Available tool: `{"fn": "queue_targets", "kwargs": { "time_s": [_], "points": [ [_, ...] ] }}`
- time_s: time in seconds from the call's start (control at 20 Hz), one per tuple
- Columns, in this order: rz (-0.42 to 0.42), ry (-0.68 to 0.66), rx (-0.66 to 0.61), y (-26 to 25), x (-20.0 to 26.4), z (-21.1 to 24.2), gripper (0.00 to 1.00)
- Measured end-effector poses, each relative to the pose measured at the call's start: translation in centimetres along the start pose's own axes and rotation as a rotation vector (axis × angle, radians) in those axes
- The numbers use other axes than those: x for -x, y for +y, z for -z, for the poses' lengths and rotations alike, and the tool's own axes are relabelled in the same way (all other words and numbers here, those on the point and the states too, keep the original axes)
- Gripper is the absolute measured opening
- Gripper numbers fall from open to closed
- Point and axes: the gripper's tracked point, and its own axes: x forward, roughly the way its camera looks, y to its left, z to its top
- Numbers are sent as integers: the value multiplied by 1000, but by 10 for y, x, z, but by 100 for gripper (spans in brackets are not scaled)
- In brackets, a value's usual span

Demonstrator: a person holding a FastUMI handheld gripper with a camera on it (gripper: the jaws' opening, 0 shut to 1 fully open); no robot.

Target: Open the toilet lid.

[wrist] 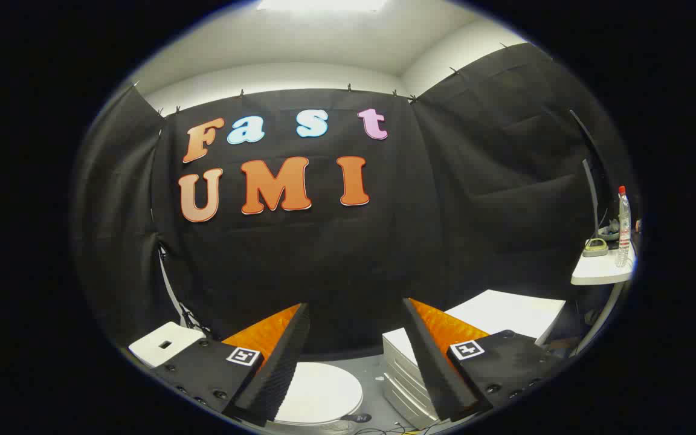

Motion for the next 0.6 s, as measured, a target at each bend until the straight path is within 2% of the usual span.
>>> {"fn": "queue_targets", "kwargs": {
  "time_s": [0.6],
  "points": [
    [4,6,-5,3,1,3,98]
  ]
}}
